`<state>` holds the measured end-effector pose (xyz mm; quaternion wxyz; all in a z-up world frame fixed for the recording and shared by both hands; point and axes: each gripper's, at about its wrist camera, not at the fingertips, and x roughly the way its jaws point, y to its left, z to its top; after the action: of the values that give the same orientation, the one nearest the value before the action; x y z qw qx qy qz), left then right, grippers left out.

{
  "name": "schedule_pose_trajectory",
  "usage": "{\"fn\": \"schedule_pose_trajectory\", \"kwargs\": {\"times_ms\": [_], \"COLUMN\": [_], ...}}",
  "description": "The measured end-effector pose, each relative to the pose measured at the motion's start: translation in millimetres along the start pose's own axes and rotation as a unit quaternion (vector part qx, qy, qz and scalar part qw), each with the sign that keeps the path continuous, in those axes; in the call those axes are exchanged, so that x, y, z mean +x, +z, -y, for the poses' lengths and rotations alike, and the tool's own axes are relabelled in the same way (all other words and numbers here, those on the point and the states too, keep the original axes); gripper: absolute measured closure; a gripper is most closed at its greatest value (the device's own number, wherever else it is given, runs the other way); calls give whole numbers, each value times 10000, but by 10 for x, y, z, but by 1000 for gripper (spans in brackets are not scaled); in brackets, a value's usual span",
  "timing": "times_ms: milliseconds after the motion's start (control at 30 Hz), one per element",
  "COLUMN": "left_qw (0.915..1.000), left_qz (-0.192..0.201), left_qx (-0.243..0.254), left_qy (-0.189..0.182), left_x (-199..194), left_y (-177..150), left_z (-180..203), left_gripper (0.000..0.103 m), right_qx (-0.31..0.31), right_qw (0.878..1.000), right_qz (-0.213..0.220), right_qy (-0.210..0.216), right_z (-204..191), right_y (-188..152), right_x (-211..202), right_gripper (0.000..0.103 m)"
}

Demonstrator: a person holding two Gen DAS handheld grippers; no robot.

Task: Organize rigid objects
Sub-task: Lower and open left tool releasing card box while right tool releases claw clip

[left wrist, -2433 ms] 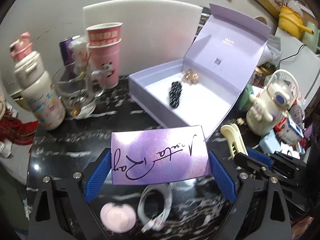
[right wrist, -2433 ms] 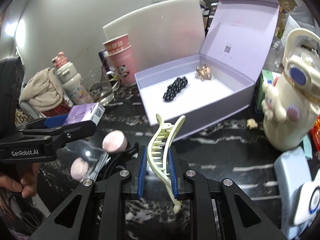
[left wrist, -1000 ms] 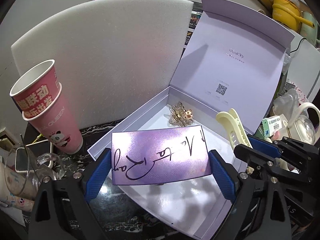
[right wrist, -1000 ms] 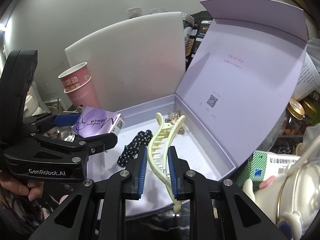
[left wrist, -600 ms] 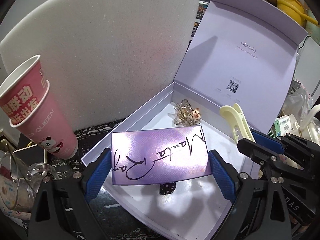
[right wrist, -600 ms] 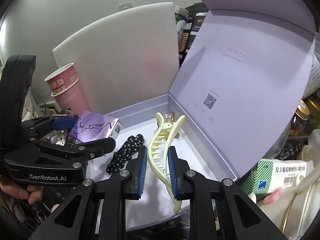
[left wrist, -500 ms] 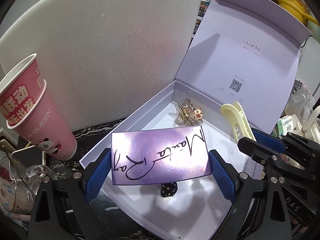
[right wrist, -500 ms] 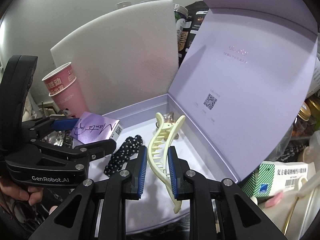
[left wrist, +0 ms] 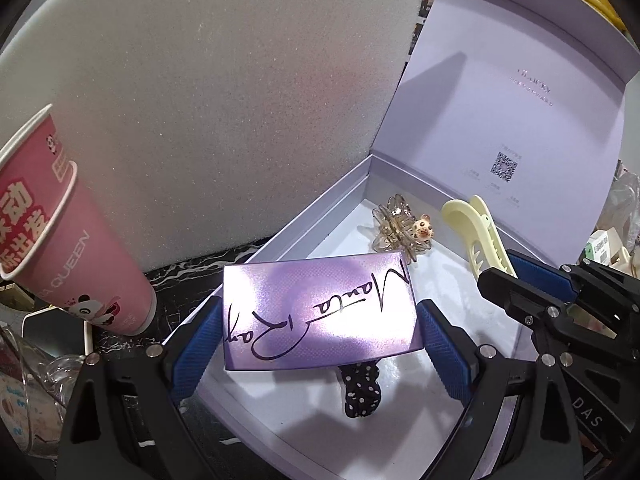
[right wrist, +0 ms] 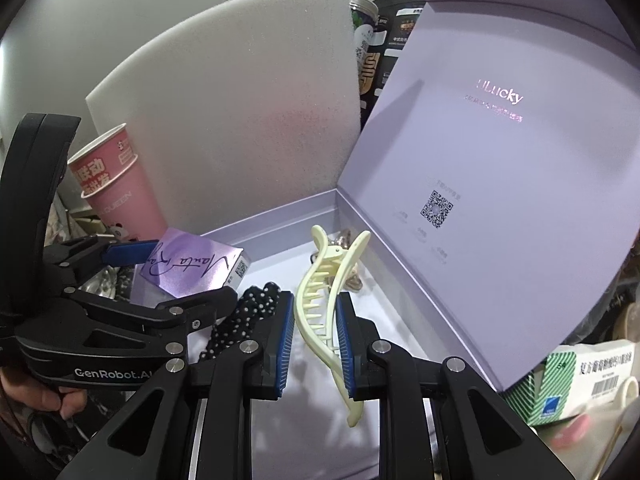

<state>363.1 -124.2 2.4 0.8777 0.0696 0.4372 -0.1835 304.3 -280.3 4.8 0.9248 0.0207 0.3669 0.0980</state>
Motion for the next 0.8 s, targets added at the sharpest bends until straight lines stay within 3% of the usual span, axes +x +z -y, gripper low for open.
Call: {"fn": "schedule_pose_trajectory", "kwargs": {"times_ms": [700,800], "left_qw": [9986,9981], "left_qz": [-533,-603], "left_qx": [12,33], "left_qy": [27,112], "left_x": [440,453], "left_y": [24,33], "left_z": [-3,-7], "left_gripper": [7,7], "right_qx": [99,147], "right_qw": [9988,9984], "right_qz": [-356,-347], "right_qy": [-319,-425], "right_z": [92,100], "right_y": [-62,-34], "right_x": [302,300], "right_gripper": [81,69]}}
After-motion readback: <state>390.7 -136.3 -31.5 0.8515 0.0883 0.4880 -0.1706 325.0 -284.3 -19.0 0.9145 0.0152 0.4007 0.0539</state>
